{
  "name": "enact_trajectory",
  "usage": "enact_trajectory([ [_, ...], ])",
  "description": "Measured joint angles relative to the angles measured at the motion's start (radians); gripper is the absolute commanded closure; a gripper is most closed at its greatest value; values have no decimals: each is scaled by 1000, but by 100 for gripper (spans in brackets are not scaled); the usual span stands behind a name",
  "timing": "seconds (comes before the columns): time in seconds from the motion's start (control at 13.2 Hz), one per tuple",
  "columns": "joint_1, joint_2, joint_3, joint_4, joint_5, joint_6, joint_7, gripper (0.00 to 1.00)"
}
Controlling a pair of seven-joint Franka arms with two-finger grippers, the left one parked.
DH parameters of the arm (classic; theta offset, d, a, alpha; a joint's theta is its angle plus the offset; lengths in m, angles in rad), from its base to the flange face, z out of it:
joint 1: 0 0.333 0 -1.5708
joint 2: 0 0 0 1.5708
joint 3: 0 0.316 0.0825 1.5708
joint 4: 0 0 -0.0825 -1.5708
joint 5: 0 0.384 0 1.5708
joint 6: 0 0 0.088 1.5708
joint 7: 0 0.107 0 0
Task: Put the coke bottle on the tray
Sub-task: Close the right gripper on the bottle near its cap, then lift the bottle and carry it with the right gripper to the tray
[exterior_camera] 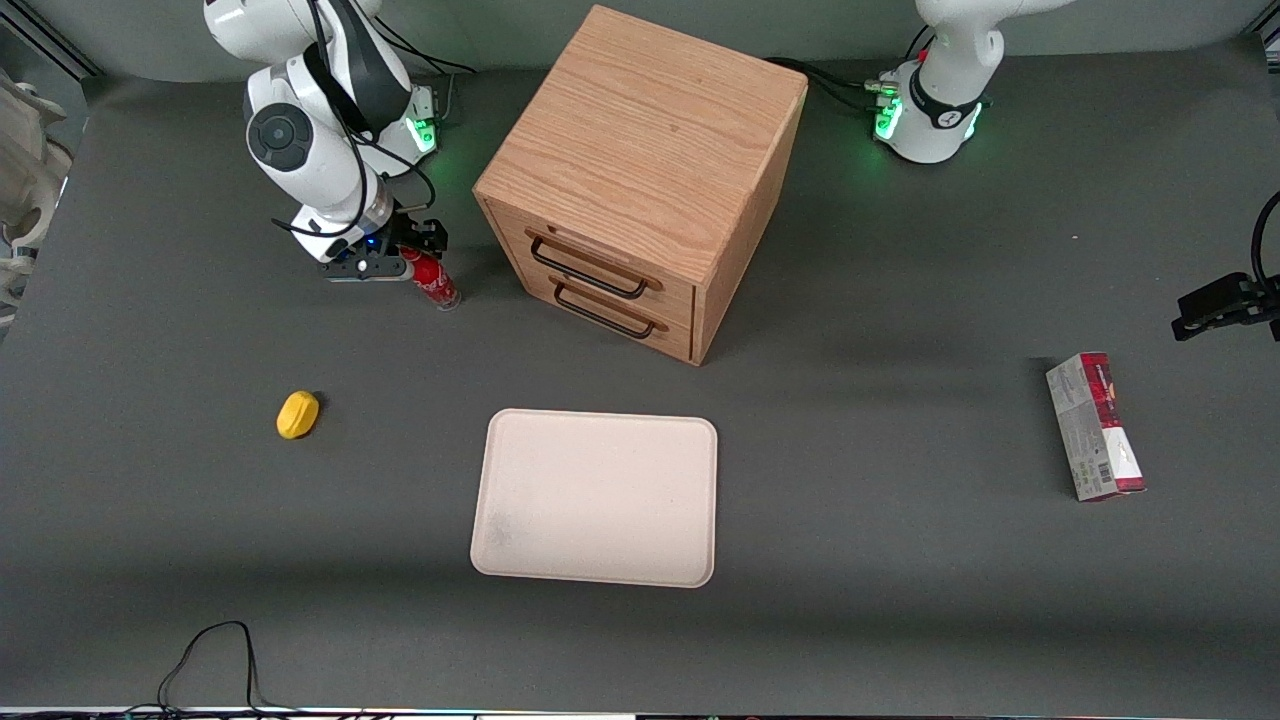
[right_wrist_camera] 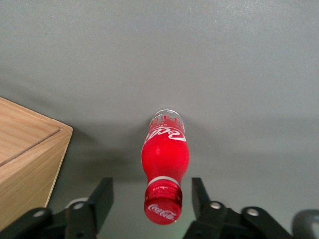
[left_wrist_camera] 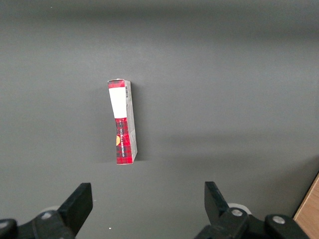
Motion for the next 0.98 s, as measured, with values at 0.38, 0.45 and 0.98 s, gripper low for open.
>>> enact_trajectory([
  [0.38, 0, 0, -2, 0, -2, 0, 0, 100],
  [0.45, 0, 0, -2, 0, -2, 0, 0, 100],
  [0.98, -30, 5, -9, 129, -2, -100, 5, 100],
])
